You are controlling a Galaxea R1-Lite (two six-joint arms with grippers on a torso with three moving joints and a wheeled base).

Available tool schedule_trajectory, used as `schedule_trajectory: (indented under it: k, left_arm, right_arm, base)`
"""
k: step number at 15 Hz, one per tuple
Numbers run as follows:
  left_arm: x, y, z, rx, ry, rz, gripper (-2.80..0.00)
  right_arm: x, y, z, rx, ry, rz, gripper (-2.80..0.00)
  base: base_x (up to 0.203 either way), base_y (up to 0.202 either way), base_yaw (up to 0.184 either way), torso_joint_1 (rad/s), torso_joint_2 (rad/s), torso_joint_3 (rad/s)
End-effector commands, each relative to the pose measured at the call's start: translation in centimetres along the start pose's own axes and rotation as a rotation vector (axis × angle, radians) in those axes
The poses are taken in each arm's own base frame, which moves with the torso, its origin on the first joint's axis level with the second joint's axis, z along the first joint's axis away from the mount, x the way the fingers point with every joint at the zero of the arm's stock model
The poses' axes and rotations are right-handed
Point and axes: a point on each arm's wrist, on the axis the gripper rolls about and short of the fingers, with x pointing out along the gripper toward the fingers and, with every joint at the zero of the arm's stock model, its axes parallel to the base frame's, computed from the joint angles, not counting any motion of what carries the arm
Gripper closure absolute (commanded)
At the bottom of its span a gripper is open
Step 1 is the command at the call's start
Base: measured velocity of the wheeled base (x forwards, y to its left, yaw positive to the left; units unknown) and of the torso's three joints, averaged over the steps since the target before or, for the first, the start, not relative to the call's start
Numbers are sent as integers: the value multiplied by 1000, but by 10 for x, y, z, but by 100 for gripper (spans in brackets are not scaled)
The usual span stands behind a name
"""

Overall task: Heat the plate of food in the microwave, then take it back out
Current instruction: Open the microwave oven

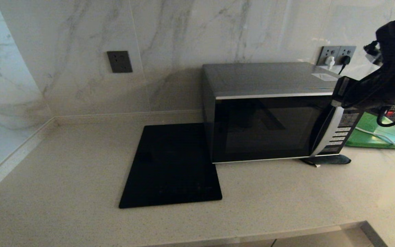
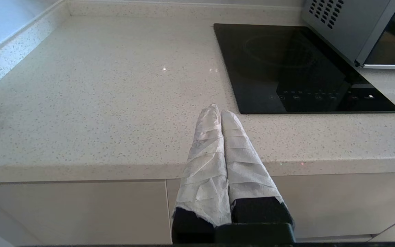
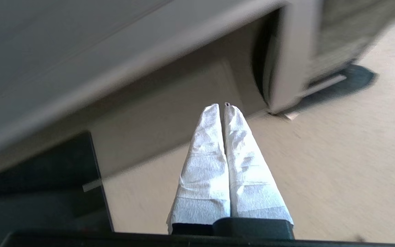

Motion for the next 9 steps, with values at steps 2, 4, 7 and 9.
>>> schedule_trajectory:
  k: [2,4,7,9]
  left_arm:
    - [0,0,0,-1,0,2,0]
    - [0,0,0,-1,0,1,0]
    - [0,0,0,-1,0,1,0]
    - [0,0,0,-1,0,1,0]
  right_arm:
    - [-67,-21,-3,-18,-71,19,0]
    - [-89,-40,-14,-33,-77,1,0]
    - [-118,-71,-25,-31,-102,-39,0]
    - [-127,-86,-29,-3,-109,-58,0]
  base:
    - [0,0,0,0,0,0]
    - [0,0,0,0,0,0]
    - [0,0,0,0,0,0]
    - [0,0,0,0,0,0]
